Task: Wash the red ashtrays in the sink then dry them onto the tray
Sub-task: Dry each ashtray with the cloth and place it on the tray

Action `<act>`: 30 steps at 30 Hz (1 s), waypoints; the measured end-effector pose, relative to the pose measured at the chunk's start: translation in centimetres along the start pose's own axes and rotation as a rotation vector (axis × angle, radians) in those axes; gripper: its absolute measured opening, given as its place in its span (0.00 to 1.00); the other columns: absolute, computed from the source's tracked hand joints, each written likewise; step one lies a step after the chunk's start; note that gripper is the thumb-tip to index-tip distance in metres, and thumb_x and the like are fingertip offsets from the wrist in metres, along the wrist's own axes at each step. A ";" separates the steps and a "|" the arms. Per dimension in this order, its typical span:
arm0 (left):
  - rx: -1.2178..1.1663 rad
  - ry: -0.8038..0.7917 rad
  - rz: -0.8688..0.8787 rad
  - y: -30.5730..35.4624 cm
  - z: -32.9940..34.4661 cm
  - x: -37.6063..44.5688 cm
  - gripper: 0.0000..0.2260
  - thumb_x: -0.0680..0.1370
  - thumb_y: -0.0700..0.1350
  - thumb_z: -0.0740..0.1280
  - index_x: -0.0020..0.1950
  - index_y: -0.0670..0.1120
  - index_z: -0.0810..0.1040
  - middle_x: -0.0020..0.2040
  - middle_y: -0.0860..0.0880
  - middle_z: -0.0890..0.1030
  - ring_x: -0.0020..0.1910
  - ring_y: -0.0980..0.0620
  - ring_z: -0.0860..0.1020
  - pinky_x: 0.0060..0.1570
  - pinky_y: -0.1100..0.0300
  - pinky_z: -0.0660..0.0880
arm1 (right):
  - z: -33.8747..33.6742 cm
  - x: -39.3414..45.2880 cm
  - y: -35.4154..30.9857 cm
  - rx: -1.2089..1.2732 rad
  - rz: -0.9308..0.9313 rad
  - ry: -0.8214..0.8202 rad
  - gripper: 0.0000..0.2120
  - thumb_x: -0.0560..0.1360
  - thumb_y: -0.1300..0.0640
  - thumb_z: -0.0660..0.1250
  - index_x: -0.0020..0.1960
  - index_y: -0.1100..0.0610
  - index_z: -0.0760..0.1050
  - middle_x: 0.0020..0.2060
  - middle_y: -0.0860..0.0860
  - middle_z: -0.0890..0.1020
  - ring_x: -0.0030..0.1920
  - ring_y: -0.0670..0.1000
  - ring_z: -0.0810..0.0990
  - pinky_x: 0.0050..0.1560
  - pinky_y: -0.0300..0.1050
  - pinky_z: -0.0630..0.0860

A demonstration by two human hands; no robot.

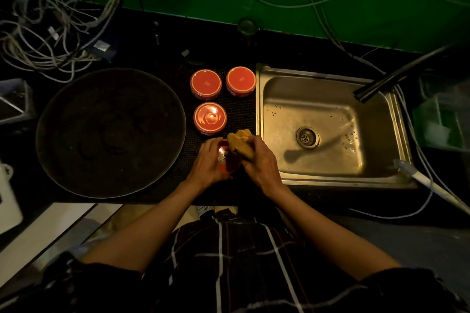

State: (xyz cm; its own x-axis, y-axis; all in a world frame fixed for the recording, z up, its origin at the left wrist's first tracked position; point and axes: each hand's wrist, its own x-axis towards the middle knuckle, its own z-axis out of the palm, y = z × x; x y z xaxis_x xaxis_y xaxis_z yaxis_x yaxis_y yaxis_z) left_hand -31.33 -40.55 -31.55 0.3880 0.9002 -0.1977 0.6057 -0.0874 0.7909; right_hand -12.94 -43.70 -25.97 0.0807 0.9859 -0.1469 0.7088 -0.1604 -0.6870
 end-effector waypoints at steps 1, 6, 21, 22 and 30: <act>-0.031 -0.004 -0.009 0.1 0.2 0.1 0.51 0.58 0.51 0.83 0.75 0.43 0.63 0.72 0.44 0.67 0.70 0.45 0.67 0.68 0.50 0.68 | 0.0 0.0 -0.2 -0.024 -0.062 -0.021 0.25 0.72 0.59 0.72 0.65 0.53 0.67 0.58 0.51 0.79 0.54 0.52 0.80 0.49 0.38 0.73; -0.012 -0.166 0.052 -2.2 -1.9 0.7 0.54 0.59 0.53 0.82 0.79 0.46 0.59 0.75 0.46 0.64 0.73 0.49 0.66 0.70 0.55 0.66 | 2.4 -1.0 1.5 -0.330 -0.251 -0.222 0.36 0.74 0.58 0.72 0.78 0.53 0.61 0.79 0.54 0.57 0.78 0.56 0.59 0.71 0.55 0.68; 0.120 -0.263 0.100 -1.9 -3.7 3.2 0.48 0.57 0.47 0.81 0.75 0.49 0.67 0.69 0.48 0.74 0.66 0.49 0.74 0.65 0.54 0.72 | 5.4 -0.3 -1.3 -0.441 -0.277 -0.314 0.37 0.75 0.62 0.66 0.79 0.64 0.54 0.78 0.62 0.57 0.79 0.60 0.55 0.77 0.49 0.50; 0.132 -0.267 0.118 -2.0 -3.7 3.2 0.49 0.56 0.48 0.82 0.75 0.49 0.66 0.68 0.48 0.73 0.66 0.49 0.74 0.65 0.54 0.72 | 5.3 -0.1 -1.2 -0.392 -0.296 -0.314 0.36 0.72 0.63 0.67 0.78 0.63 0.59 0.77 0.62 0.62 0.78 0.60 0.58 0.77 0.48 0.50; 0.189 -0.277 0.145 -2.7 -3.6 3.4 0.52 0.53 0.53 0.81 0.76 0.53 0.66 0.61 0.49 0.75 0.59 0.48 0.75 0.61 0.47 0.74 | 2.7 2.8 -0.8 -0.622 -0.527 -0.474 0.22 0.73 0.59 0.69 0.67 0.56 0.77 0.69 0.54 0.75 0.72 0.56 0.69 0.72 0.55 0.64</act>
State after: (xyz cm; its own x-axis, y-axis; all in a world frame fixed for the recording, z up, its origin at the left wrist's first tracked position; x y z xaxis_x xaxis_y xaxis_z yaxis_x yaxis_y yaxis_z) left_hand -34.13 -35.71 -32.27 0.6371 0.7252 -0.2613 0.6382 -0.3062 0.7063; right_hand -15.24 -40.98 -27.74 -0.5537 0.7793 -0.2935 0.8304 0.4905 -0.2644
